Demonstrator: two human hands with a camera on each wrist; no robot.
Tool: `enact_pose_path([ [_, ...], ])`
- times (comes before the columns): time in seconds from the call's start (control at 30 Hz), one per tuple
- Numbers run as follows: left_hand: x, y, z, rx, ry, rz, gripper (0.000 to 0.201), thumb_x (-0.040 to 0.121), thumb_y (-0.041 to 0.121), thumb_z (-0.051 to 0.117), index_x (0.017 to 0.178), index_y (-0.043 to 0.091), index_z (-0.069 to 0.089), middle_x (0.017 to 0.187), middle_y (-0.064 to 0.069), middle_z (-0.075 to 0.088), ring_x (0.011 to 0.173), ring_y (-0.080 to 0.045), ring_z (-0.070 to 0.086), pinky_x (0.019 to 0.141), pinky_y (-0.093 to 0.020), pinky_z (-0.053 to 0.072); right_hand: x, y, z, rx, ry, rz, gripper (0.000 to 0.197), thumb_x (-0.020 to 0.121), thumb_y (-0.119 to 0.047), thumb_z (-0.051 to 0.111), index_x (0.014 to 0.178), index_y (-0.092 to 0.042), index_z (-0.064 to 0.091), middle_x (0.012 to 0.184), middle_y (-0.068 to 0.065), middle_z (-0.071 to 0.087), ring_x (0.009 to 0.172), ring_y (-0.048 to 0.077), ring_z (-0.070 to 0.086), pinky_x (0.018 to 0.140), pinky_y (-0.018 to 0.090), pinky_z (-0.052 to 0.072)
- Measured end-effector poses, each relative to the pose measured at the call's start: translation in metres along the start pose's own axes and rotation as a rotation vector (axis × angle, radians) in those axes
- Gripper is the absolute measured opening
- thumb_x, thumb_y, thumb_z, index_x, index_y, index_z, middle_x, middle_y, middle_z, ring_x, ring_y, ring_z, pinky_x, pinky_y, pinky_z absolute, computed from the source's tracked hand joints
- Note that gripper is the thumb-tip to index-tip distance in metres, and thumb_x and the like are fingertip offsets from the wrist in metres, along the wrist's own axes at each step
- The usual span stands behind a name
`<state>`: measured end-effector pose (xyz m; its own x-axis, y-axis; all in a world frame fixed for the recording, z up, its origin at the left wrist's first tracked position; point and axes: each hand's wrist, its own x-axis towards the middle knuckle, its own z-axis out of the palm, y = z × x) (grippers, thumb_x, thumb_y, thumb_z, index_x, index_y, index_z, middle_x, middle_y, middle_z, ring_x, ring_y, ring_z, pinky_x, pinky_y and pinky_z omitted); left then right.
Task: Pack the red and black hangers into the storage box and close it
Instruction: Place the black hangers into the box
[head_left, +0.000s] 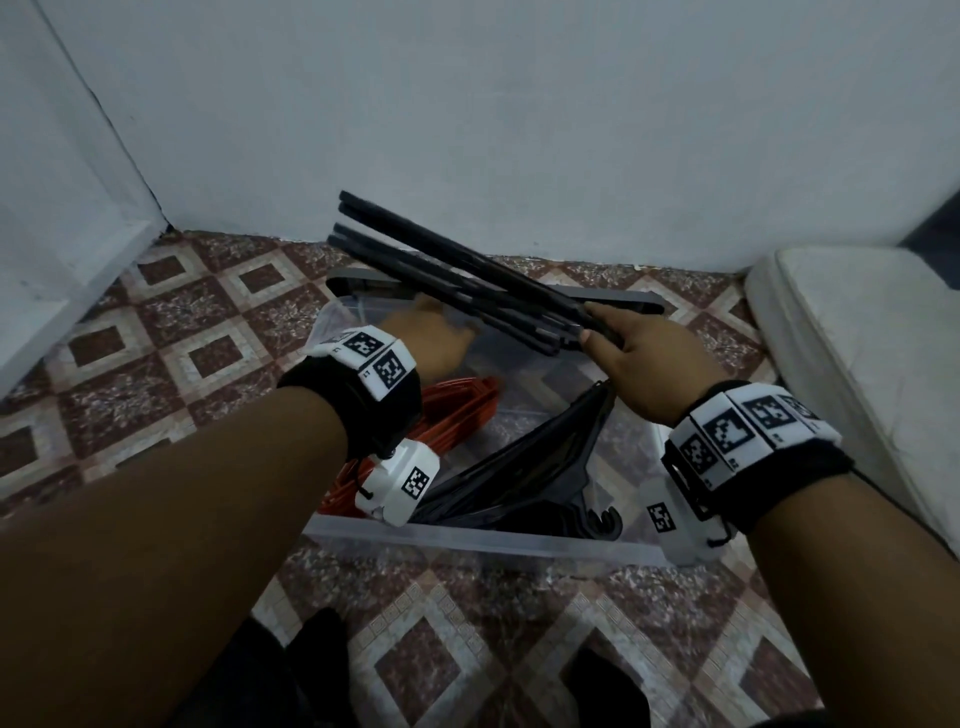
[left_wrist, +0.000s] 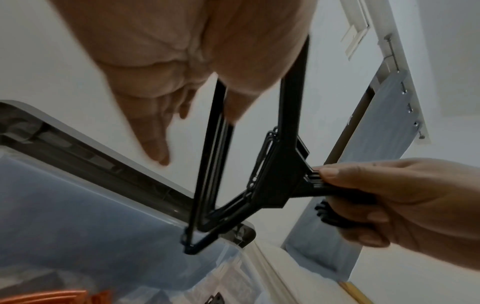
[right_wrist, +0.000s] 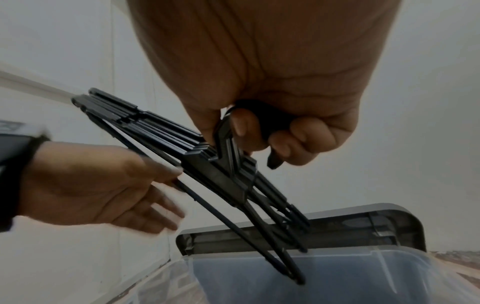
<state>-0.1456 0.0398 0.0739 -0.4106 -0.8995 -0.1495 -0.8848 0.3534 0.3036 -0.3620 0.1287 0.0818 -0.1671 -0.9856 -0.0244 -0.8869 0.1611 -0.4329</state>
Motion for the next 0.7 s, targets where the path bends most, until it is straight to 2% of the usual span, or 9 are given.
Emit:
enact_pose_path([
  [0.07, -0.014, 0.007, 0.003, 0.082, -0.242, 0.15, 0.043, 0.099, 0.048, 0.046, 0.119, 0.017, 0.067, 0.118, -0.007, 0.067, 0.106, -0.024, 0.061, 0.078, -0.024, 0.043, 0.002, 0.008, 0.001, -0.08, -0.002, 0.011, 0.051, 0.103, -0.044, 0.042, 0.151, -0.028, 0.039, 0.129, 0.007, 0.064, 0.106, 0.026, 0.062, 0.073, 0.023, 0.035],
  [0.13, -0.031, 0.019, 0.003, 0.063, -0.462, 0.329, 0.039, 0.095, 0.054, 0.049, 0.109, 0.025, 0.071, 0.097, 0.008, 0.073, 0.087, -0.012, 0.067, 0.074, -0.021, 0.049, 0.001, 0.011, 0.003, -0.144, -0.024, 0.015, 0.05, 0.103, -0.043, 0.042, 0.15, -0.027, 0.038, 0.13, 0.007, 0.064, 0.107, 0.028, 0.062, 0.072, 0.025, 0.036],
  [0.2, -0.046, 0.034, -0.007, -0.18, -0.483, 0.483, 0.032, 0.095, 0.053, 0.051, 0.097, 0.028, 0.07, 0.082, 0.015, 0.073, 0.071, -0.001, 0.068, 0.072, -0.026, 0.056, 0.0, 0.01, 0.007, -0.208, -0.062, -0.001, 0.048, 0.103, -0.041, 0.041, 0.149, -0.028, 0.039, 0.13, 0.007, 0.064, 0.105, 0.029, 0.063, 0.071, 0.028, 0.041],
  [0.27, -0.044, 0.045, -0.019, -0.351, -0.168, 0.528, 0.031, 0.094, 0.053, 0.05, 0.09, 0.028, 0.068, 0.074, 0.016, 0.071, 0.064, 0.002, 0.066, 0.062, -0.022, 0.053, -0.003, 0.005, 0.013, -0.272, -0.099, -0.053, 0.045, 0.102, -0.04, 0.041, 0.145, -0.028, 0.042, 0.12, 0.008, 0.067, 0.101, 0.031, 0.064, 0.071, 0.033, 0.047],
  [0.33, -0.029, 0.04, -0.031, -0.35, 0.223, 0.443, 0.031, 0.093, 0.053, 0.05, 0.091, 0.027, 0.067, 0.075, 0.013, 0.068, 0.07, -0.005, 0.064, 0.059, -0.023, 0.047, -0.007, 0.0, 0.02, -0.349, -0.103, -0.105, 0.046, 0.102, -0.041, 0.039, 0.146, -0.029, 0.039, 0.111, 0.007, 0.069, 0.094, 0.031, 0.065, 0.068, 0.034, 0.049],
  [0.4, -0.01, 0.018, -0.033, -0.212, 0.332, 0.257, 0.033, 0.096, 0.05, 0.048, 0.1, 0.022, 0.065, 0.091, 0.006, 0.067, 0.084, -0.016, 0.061, 0.07, -0.027, 0.046, -0.013, -0.003, 0.027, -0.459, -0.093, -0.154, 0.051, 0.103, -0.044, 0.036, 0.152, -0.03, 0.032, 0.11, 0.005, 0.07, 0.092, 0.029, 0.065, 0.068, 0.034, 0.051],
  [0.5, 0.007, -0.018, -0.016, 0.108, -0.052, -0.02, 0.054, 0.102, 0.05, 0.036, 0.116, 0.004, 0.061, 0.117, -0.019, 0.063, 0.105, -0.032, 0.059, 0.09, -0.037, 0.047, -0.022, -0.005, 0.038, -0.58, -0.117, -0.2, 0.054, 0.104, -0.045, 0.033, 0.154, -0.031, 0.023, 0.107, 0.004, 0.068, 0.094, 0.031, 0.059, 0.069, 0.036, 0.049],
  [0.57, 0.008, -0.036, 0.006, 0.155, -0.28, -0.055, 0.057, 0.103, 0.05, 0.032, 0.119, 0.003, 0.06, 0.126, -0.024, 0.059, 0.111, -0.033, 0.058, 0.096, -0.036, 0.044, -0.027, -0.004, 0.043, -0.623, -0.129, -0.2, 0.054, 0.104, -0.046, 0.031, 0.155, -0.032, 0.022, 0.104, 0.004, 0.067, 0.095, 0.031, 0.057, 0.068, 0.035, 0.045],
  [0.7, 0.001, -0.057, 0.056, -0.214, -0.518, -0.224, 0.051, 0.097, 0.052, 0.049, 0.1, 0.005, 0.067, 0.101, -0.016, 0.072, 0.09, -0.031, 0.071, 0.075, -0.034, 0.051, -0.032, -0.001, 0.049, -0.688, -0.1, -0.181, 0.055, 0.104, -0.048, 0.029, 0.155, -0.031, 0.021, 0.112, 0.002, 0.067, 0.099, 0.031, 0.056, 0.07, 0.035, 0.036],
])
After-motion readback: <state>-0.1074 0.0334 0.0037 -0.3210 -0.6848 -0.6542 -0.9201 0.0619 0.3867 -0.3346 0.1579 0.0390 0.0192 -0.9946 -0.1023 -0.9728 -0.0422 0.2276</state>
